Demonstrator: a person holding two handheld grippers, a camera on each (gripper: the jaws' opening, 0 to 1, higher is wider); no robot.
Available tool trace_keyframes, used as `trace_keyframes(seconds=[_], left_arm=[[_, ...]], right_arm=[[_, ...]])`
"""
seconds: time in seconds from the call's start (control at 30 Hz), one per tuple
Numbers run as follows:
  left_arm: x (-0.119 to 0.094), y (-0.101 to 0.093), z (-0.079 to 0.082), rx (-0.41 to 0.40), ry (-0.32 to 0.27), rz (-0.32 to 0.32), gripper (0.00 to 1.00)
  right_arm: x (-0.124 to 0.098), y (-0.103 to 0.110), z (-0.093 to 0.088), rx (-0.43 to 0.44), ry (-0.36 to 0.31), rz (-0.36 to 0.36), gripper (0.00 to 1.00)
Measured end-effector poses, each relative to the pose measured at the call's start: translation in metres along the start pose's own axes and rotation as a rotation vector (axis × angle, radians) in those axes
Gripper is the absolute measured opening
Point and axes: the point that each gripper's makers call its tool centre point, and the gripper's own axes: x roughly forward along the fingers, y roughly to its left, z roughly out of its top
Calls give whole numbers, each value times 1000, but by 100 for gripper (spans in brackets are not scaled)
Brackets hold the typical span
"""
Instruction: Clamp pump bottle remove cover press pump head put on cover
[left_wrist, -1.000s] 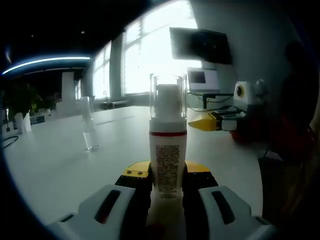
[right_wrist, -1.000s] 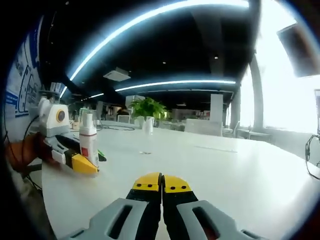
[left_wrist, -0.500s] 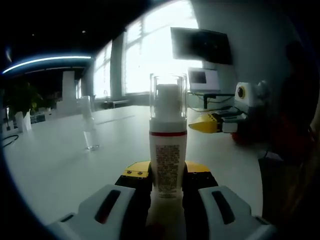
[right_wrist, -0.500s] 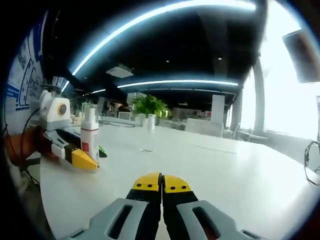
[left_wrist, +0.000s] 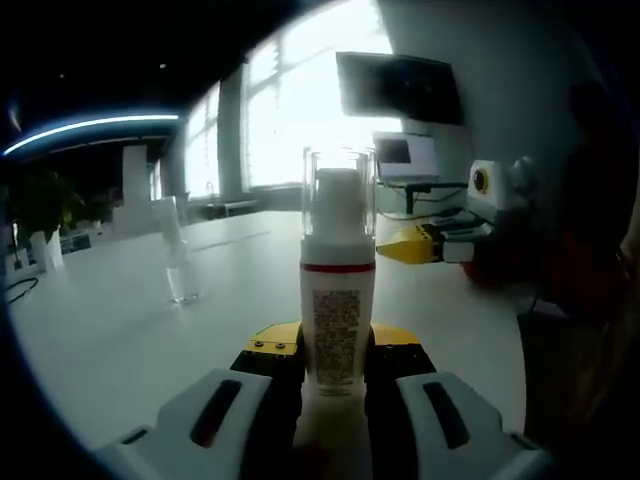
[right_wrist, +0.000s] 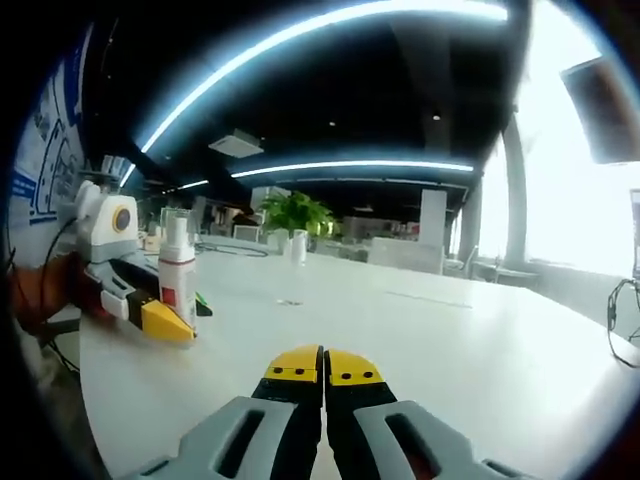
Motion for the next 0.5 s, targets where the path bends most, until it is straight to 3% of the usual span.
trace_keyframes(seconds=[0.23, 0.5], left_arm=[[1, 11, 7, -33, -13, 44, 14], [12, 13, 25, -24, -22, 42, 14]], right_arm=[[0, 2, 0, -3, -2, 6, 0], [0, 2, 1, -17, -7, 5, 0]])
